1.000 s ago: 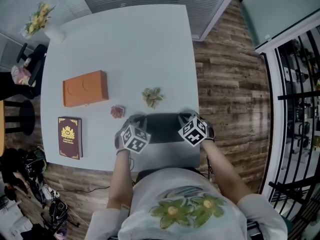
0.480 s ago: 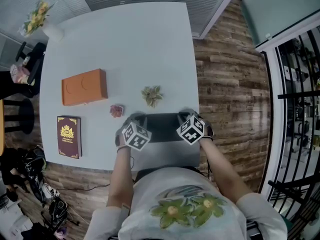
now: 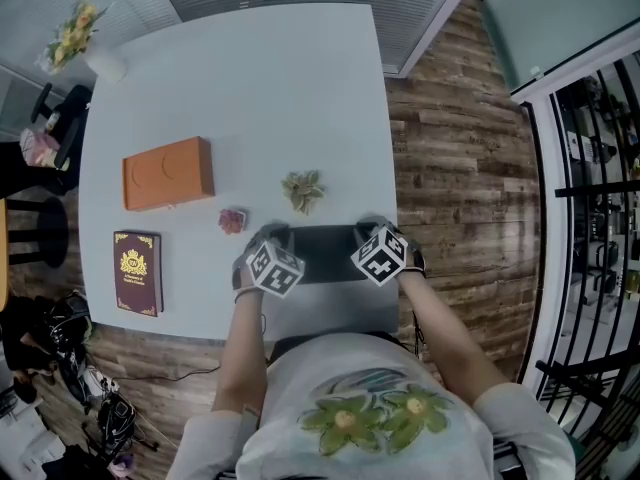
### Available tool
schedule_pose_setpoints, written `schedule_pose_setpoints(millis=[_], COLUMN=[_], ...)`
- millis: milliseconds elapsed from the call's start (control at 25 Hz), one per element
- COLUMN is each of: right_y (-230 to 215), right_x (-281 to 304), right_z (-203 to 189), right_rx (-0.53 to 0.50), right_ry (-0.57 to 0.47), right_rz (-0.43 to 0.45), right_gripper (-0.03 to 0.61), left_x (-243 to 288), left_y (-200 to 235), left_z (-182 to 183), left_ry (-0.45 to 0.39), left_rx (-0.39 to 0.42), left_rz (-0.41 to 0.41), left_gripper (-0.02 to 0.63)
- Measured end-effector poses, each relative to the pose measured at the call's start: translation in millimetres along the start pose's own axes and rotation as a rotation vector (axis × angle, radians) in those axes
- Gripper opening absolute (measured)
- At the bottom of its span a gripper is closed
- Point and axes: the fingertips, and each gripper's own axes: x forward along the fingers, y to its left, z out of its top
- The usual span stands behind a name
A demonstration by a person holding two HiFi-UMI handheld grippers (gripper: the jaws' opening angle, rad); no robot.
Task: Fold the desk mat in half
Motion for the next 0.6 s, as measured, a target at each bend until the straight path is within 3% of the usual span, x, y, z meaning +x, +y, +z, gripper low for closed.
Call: schedule_pose_setpoints(millis=[240,320,600], right_y=[2.8,2.3,-5.8], right_x=[-1.8,-5.2,-24.0], right_z=[-0.3,0.6,14.4], right_rx=[0.073,0.096,0.12], right_ry=[0.016,0.016,-0.043], right_rz=[0.035,0.04,0.007], right_gripper=[0.029,0.082,0.097], left_x=[1.0,-1.8,-17.2], left_y=[1.2,3.9,7.1], left_z=[-4.3,-3.3,7.5], left_ry=[0.018,0.012,-0.037], left_rx=[-0.138,-0.18,-0.238], left_rz=[-0.049,-0.048,-0.036], left_gripper=[0.03,0.056,0.083])
